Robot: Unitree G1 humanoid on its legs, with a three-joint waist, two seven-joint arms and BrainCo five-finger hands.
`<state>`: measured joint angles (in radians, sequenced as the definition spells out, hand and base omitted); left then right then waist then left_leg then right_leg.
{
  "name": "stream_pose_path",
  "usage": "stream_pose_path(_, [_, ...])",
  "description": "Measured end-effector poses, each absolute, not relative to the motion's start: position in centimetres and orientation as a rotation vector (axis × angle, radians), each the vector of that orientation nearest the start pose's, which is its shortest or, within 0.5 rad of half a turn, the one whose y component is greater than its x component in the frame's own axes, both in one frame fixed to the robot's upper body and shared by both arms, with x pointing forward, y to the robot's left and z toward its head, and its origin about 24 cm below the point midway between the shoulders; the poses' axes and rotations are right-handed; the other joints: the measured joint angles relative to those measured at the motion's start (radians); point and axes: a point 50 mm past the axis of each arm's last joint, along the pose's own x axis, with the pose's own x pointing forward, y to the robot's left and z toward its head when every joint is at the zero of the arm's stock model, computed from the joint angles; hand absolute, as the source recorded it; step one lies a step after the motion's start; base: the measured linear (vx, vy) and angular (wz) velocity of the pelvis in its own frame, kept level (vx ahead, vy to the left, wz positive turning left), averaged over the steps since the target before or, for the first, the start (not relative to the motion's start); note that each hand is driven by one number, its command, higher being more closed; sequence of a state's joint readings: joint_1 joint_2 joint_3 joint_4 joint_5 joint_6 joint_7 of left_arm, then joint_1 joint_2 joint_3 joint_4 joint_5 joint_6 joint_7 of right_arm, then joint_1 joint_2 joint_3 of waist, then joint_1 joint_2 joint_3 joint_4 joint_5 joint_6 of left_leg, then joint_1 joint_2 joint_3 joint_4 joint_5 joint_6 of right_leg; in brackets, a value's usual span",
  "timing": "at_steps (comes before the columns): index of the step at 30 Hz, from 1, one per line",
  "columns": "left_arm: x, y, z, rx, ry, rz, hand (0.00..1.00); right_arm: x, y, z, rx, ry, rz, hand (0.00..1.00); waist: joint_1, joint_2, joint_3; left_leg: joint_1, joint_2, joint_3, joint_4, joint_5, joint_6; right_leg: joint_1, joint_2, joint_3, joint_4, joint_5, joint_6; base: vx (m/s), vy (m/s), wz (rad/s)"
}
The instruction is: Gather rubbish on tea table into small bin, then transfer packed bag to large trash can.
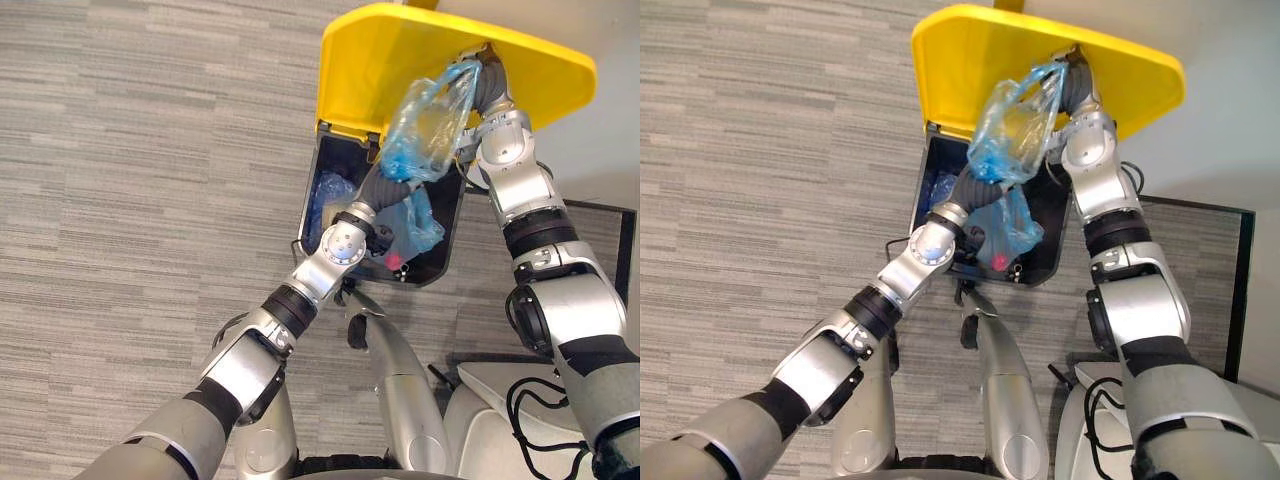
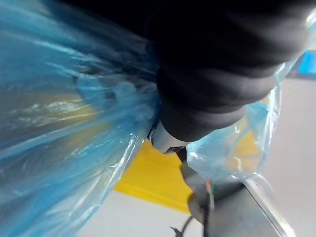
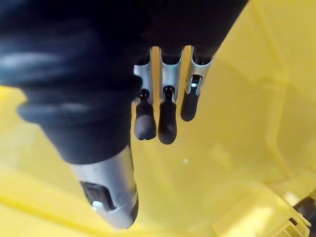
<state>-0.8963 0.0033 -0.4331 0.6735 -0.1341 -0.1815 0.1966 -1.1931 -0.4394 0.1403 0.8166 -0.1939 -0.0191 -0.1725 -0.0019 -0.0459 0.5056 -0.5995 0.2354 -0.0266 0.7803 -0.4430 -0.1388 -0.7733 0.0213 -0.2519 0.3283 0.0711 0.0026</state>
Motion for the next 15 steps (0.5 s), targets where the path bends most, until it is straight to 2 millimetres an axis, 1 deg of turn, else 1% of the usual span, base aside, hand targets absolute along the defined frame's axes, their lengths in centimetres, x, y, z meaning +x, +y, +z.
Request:
stream_pose_path(4, [36.7, 1.1, 14.9, 0.208, -0.294, -0.345, 1.0, 41.0, -17.0, 28.3, -0.696, -0.459, -0.179, 0.0, 0.0, 0.0, 0.0, -0.022, 0.013, -0.001, 0.02, -0.009, -0.003, -0.015, 0.008, -0.007, 0.004, 0.001, -0.001, -0.02, -0.025, -0.06])
stream_pose_path(7, [37.0, 1.6, 14.1, 0.23, -0.262, -0.327, 1.0, 40.9, -16.0, 29.3, -0.751, -0.497, -0.167, 0.0, -0.01, 0.0, 0.0, -0.045, 0.022, 0.002, 0.039, -0.017, -0.001, -0.035, 0.012, -0.007, 0.011, 0.001, -0.001, -0.01, -0.016, -0.07])
stream_pose_path(9, [37.1, 1.8, 13.6, 0.254, -0.241, -0.32, 1.0, 40.8, -15.4, 29.6, -0.776, -0.515, -0.157, 0.0, -0.012, 0.0, 0.0, -0.054, 0.025, 0.004, 0.042, -0.018, -0.002, -0.045, 0.013, -0.007, 0.015, 0.001, -0.001, 0.0, -0.022, -0.04])
stream_pose_path(10, [37.2, 1.9, 13.3, 0.265, -0.231, -0.32, 0.0, 40.8, -15.2, 29.7, -0.78, -0.519, -0.154, 0.0, -0.011, 0.0, 0.0, -0.057, 0.025, 0.006, 0.042, -0.018, -0.002, -0.05, 0.013, -0.006, 0.017, 0.001, -0.001, 0.01, -0.032, -0.04])
stream_pose_path(12, [37.2, 2.0, 12.9, 0.291, -0.214, -0.333, 0.0, 40.8, -14.8, 30.0, -0.802, -0.533, -0.149, 0.0, -0.012, 0.0, 0.0, -0.062, 0.028, 0.008, 0.042, -0.018, -0.002, -0.057, 0.015, -0.005, 0.017, 0.001, -0.001, 0.01, -0.028, -0.04])
stream_pose_path(15, [37.2, 2.0, 12.7, 0.317, -0.214, -0.335, 0.0, 40.7, -14.1, 30.0, -0.822, -0.551, -0.139, 0.0, -0.013, 0.0, 0.0, -0.058, 0.032, 0.015, 0.043, -0.021, -0.004, -0.057, 0.02, 0.001, 0.017, 0.0, -0.002, 0.01, -0.024, -0.09])
